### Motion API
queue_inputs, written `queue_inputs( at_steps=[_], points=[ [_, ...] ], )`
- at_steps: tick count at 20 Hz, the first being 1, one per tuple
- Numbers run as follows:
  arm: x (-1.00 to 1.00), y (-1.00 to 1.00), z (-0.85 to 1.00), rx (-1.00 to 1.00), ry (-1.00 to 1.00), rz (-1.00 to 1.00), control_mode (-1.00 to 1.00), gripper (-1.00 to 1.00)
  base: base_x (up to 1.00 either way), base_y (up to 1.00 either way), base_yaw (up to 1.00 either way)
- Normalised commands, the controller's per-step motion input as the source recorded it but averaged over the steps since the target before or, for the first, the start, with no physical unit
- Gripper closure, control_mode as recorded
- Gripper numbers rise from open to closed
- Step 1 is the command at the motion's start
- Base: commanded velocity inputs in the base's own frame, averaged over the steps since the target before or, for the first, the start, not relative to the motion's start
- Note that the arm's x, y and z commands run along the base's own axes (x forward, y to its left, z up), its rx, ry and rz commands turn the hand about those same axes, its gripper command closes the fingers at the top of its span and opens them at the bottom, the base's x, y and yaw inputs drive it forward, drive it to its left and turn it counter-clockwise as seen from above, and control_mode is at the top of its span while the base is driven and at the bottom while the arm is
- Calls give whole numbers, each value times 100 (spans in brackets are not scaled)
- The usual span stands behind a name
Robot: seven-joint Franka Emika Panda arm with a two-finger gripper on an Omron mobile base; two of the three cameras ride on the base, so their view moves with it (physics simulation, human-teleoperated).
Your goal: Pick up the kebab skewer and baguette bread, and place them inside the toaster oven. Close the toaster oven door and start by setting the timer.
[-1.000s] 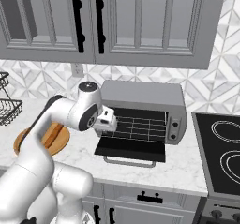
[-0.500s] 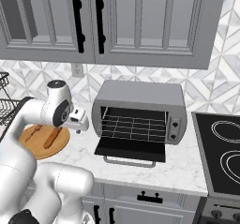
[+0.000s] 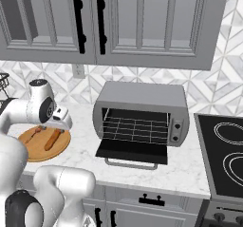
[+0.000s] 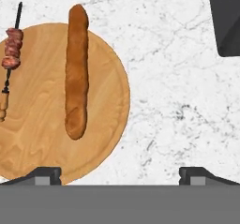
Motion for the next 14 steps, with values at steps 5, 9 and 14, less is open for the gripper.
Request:
queue_inputs(
  at_steps=[5, 9, 14],
  points=[
    [18, 62, -9, 0, 0, 0, -100, -100, 0, 0, 0],
    [17, 23, -20, 0, 0, 0, -100, -100, 0, 0, 0],
    [20, 2, -25, 0, 0, 0, -100, -100, 0, 0, 0]
  ],
)
